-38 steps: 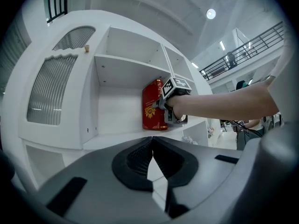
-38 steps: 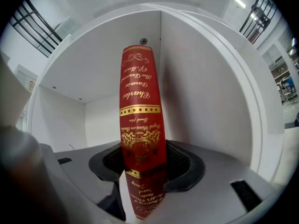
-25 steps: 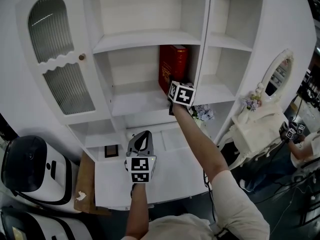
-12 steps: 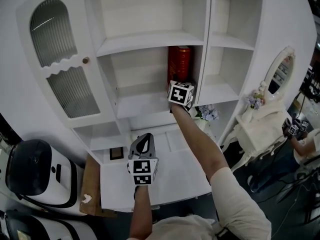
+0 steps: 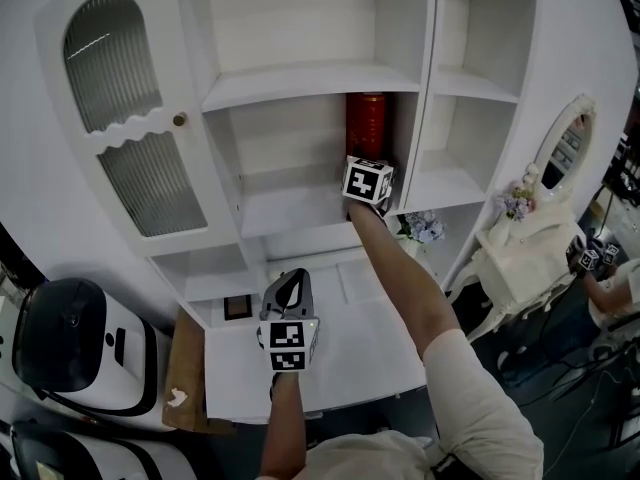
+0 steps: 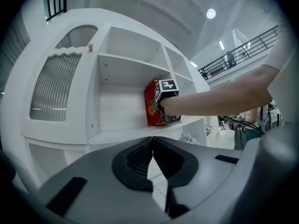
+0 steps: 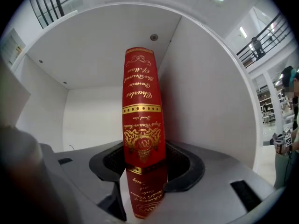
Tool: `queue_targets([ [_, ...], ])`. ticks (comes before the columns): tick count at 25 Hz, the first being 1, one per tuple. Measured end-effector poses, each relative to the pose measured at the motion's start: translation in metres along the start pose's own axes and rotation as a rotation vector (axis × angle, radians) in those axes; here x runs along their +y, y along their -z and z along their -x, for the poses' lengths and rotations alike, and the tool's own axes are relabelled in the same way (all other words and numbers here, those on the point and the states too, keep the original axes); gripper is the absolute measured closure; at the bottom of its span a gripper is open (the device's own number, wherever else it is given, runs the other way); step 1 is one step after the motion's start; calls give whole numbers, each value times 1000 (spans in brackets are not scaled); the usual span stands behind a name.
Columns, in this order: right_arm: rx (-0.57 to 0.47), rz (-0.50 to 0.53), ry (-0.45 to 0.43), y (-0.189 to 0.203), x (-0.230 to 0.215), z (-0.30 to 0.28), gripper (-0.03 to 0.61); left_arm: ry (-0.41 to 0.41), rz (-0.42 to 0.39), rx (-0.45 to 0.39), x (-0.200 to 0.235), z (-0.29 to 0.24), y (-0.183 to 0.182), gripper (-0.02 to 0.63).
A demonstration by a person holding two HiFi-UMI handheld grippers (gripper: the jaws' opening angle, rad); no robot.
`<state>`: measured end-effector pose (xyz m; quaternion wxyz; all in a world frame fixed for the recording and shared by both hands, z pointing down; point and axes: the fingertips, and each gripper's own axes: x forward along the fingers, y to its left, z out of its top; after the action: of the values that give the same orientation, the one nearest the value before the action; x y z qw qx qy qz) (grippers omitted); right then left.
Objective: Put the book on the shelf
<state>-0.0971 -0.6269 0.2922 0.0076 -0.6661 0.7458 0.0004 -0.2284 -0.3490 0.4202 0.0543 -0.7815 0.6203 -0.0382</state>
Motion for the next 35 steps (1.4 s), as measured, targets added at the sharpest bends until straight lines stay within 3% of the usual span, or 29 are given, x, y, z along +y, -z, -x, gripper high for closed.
queue_targets([
  [10,30,-23,-85,9,-1,8,278,22,10,-5,-13,-1,-2,597],
  [22,24,10,-207,13,3,50,278,37,1,-8,-34,3,-7,597],
  [29,2,-32,-294,20,-1,85,278,60,-25,-25,-50,-4,-21,597],
  [35,-29,15,-382,12,3,109,278,69,-34,-22,-55,-13,-23,597],
])
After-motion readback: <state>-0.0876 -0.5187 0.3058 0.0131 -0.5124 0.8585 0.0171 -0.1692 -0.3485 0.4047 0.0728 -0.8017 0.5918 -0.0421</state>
